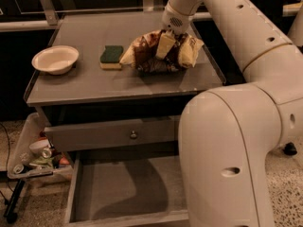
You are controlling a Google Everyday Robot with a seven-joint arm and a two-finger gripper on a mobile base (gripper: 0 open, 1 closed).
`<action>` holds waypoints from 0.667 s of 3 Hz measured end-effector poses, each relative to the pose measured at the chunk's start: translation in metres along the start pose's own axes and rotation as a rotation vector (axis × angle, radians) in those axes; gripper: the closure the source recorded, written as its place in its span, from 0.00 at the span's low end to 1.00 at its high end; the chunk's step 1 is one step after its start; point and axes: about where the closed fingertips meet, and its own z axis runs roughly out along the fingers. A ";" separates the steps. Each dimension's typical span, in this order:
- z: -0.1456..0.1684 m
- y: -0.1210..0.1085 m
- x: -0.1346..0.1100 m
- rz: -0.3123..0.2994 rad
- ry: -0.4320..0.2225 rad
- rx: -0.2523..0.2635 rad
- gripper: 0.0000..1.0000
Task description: Place brown chip bag into middle drawer
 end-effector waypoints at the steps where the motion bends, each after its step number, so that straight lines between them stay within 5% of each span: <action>1: -0.040 0.006 0.006 0.016 0.001 0.061 1.00; 2: -0.060 0.030 0.026 0.055 0.011 0.077 1.00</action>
Offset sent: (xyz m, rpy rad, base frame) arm -0.1072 -0.0643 0.0554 -0.0227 -0.0503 -0.1483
